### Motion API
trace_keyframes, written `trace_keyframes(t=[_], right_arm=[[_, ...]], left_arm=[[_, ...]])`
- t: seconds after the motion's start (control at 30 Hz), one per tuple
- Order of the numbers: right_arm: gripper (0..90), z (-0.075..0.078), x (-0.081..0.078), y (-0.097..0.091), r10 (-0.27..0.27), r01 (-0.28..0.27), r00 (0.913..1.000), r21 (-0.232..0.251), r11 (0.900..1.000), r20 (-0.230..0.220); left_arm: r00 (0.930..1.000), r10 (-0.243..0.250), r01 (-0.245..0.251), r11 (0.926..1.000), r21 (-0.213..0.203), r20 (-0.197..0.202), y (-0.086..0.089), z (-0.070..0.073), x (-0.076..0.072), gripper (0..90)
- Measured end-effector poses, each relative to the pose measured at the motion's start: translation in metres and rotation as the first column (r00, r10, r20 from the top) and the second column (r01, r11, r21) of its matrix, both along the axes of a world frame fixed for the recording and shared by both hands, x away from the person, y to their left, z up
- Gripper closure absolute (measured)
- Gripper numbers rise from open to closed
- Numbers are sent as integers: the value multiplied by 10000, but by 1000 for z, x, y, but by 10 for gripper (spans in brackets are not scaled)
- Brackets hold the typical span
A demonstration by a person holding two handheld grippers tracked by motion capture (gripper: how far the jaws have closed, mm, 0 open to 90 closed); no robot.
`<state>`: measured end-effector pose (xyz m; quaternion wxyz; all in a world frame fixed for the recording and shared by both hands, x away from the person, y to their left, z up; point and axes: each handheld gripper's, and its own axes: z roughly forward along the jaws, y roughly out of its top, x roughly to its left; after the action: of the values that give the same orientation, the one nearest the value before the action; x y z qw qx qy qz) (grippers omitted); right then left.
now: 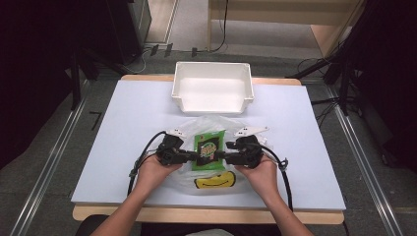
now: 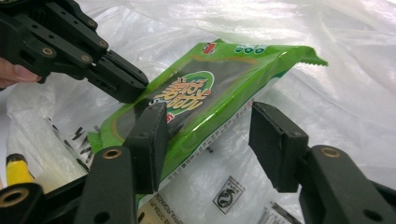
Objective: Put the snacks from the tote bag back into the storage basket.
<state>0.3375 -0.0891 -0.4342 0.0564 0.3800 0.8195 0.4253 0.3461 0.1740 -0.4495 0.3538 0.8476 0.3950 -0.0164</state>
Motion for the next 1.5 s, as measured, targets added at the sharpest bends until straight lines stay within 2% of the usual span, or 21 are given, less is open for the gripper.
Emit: trace_keyframes(t=[0.53, 0.73, 0.93, 1.23, 1.3, 1.43, 1.5], right_arm=[[394, -6, 8, 11, -78, 88, 9993, 268, 9996, -360], [412, -11, 15, 17, -35, 51, 9981, 247, 9997, -608], [461, -13, 16, 14, -71, 97, 9972, 356, 9993, -738], [555, -7, 14, 5, 119, -74, 9973, 613, 9981, -730], [568, -5, 12, 4, 122, -74, 9972, 652, 9978, -740], [597, -2, 11, 2, 243, -185, 9967, 746, 9970, -773], [609, -1, 10, 0, 262, -201, 9964, 763, 9969, -803]], left_arm=[[9998, -5, -1, 9995, -329, -178, -4, -6, 2, 862], [9999, -20, 15, 9992, -389, -132, -8, -7, 3, 860], [9991, -65, 39, 9980, -625, -411, -4, -4, 4, 838], [9998, 137, -150, 9939, -1090, -129, 10, 12, 3, 738], [9999, 124, -130, 9944, -1051, -64, 12, 14, 3, 725], [9994, 119, -91, 9963, -856, 323, 13, 19, 1, 662], [9995, 40, -8, 9954, -955, 329, 13, 20, 1, 636]])
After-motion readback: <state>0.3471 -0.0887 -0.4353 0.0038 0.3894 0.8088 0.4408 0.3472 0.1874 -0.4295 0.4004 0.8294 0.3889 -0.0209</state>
